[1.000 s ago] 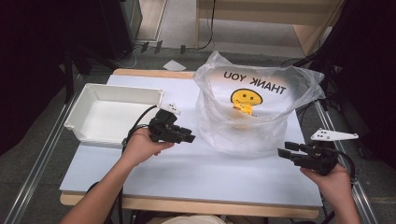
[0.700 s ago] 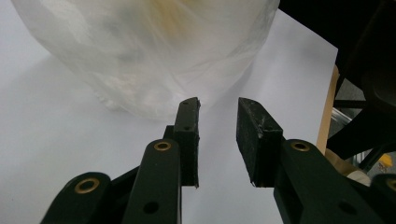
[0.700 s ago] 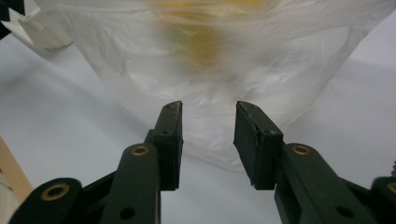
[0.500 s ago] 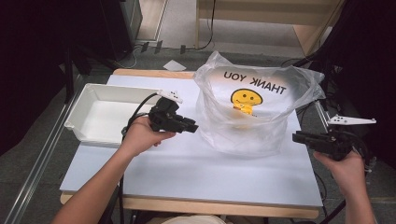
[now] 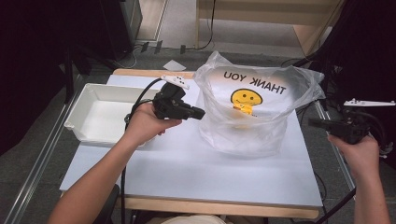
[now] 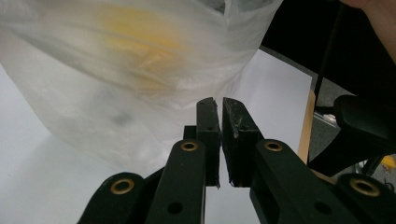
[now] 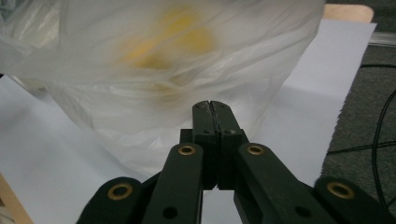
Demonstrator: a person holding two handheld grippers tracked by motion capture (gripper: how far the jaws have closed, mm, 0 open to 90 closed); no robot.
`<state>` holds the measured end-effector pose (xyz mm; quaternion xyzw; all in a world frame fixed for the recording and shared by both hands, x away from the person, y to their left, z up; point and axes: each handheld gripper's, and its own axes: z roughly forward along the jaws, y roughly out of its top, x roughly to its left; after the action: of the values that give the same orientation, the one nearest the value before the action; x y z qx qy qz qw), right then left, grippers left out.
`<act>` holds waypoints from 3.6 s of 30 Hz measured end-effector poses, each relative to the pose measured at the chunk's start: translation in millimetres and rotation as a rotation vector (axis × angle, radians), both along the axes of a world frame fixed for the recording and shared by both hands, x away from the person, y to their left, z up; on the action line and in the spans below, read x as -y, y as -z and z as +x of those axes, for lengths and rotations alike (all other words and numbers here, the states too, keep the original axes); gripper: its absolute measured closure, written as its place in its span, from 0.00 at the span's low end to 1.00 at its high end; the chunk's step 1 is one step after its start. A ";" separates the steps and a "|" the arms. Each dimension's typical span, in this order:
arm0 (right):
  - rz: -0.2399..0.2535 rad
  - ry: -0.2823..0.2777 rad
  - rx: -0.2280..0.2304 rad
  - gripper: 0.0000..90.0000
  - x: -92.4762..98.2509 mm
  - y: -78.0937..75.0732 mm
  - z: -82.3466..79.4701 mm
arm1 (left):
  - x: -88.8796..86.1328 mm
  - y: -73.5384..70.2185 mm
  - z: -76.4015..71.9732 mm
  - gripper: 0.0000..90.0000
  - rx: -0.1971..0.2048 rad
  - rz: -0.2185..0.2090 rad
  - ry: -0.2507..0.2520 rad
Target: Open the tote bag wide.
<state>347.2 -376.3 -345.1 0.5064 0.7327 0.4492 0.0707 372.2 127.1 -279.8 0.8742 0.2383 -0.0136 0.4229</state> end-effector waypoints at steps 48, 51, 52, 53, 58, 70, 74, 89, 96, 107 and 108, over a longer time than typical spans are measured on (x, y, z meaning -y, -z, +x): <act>-0.078 -0.109 0.105 1.00 -51.7 -137.6 81.8 | 69.9 -78.2 85.6 0.96 0.011 0.049 -0.040; -0.063 -0.120 0.087 1.00 -56.2 -138.0 82.8 | 72.0 -77.0 89.8 0.94 0.014 0.049 -0.055; -0.077 -0.121 0.090 1.00 -58.4 -137.1 82.9 | 72.7 -75.8 91.1 0.94 0.016 0.047 -0.052; -0.094 -0.116 0.088 1.00 -60.6 -136.0 83.7 | 73.6 -74.6 92.4 0.93 0.016 0.049 -0.054; -0.102 -0.114 0.070 1.00 -67.9 -126.6 90.0 | 75.5 -65.9 99.7 0.92 0.005 0.050 -0.062; -0.101 -0.126 0.034 1.00 -76.6 -102.2 95.0 | 72.4 -43.6 109.0 0.93 -0.016 0.077 -0.096; -0.099 -0.121 0.018 1.00 -75.3 -93.5 96.3 | 70.1 -33.9 113.1 0.93 -0.030 0.090 -0.118; -0.084 -0.104 -0.027 1.00 -76.3 -64.3 97.7 | 63.2 0.4 121.7 0.90 -0.088 0.107 -0.152; -0.072 -0.093 -0.048 1.00 -78.0 -49.3 98.4 | 60.0 6.4 122.6 0.91 -0.100 0.096 -0.162; -0.059 -0.080 -0.078 0.99 -80.0 -34.4 95.6 | 53.8 23.4 124.6 0.89 -0.138 0.082 -0.171; -0.060 -0.082 -0.077 0.99 -80.1 -33.3 95.6 | 52.9 25.2 124.9 0.89 -0.146 0.077 -0.170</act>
<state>442.8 -296.1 -311.8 0.4904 0.7682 0.4096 0.0390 497.1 74.2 -305.0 0.8632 0.3421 -0.0319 0.3700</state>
